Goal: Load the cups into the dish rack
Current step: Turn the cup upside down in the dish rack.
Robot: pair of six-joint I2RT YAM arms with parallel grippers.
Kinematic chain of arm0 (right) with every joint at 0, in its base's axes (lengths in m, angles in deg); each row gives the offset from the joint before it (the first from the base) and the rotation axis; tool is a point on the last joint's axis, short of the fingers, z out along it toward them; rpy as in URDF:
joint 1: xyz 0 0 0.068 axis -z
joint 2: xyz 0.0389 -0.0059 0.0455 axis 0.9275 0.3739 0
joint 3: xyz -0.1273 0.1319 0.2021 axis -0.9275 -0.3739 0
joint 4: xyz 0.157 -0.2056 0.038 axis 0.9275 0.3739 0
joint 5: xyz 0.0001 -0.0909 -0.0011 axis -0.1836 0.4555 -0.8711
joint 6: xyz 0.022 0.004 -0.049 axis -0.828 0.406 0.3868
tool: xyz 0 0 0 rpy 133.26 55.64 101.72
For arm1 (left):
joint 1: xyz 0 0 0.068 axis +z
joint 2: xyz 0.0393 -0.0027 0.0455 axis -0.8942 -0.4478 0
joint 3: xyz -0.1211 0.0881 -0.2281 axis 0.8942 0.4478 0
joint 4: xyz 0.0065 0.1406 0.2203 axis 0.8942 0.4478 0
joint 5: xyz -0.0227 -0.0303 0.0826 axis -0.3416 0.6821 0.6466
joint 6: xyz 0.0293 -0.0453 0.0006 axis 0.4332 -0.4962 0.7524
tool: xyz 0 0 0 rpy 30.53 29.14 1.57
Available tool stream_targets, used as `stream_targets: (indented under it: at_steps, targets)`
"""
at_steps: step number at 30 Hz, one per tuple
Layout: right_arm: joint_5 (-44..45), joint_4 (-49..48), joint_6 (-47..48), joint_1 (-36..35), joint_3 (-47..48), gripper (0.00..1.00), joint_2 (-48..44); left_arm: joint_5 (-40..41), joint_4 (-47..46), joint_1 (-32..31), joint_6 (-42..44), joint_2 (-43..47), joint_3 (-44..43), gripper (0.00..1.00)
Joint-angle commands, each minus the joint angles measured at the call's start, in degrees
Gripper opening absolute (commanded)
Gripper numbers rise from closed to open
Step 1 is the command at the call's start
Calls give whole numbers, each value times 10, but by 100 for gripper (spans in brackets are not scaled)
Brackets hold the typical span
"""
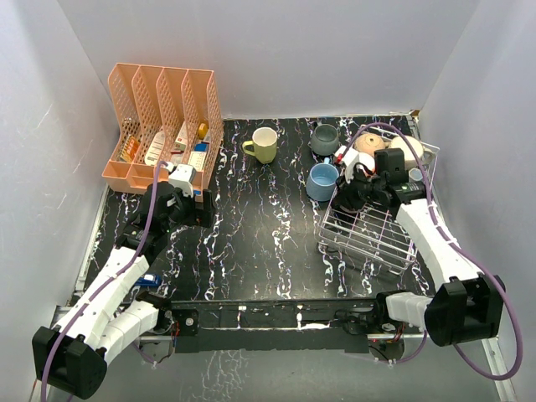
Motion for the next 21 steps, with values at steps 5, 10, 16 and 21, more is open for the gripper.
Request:
stream_targets:
  at_steps: [5,10,16,21]
  targets:
    - [-210,-18,-14,6,40,22,-40,-63,-31,3,-40,-17,0,97]
    - [-297,-87,-45,6,44,36,-42,-142,-103,3,-158,-26,9,97]
    - [-377,-151,-88,17,15,54,-37,-166,-162,3,-280,-114,-51,91]
    - [-430,-236,-152,99,-56,58,-64,-153,-106,2,-277,-259,-192,56]
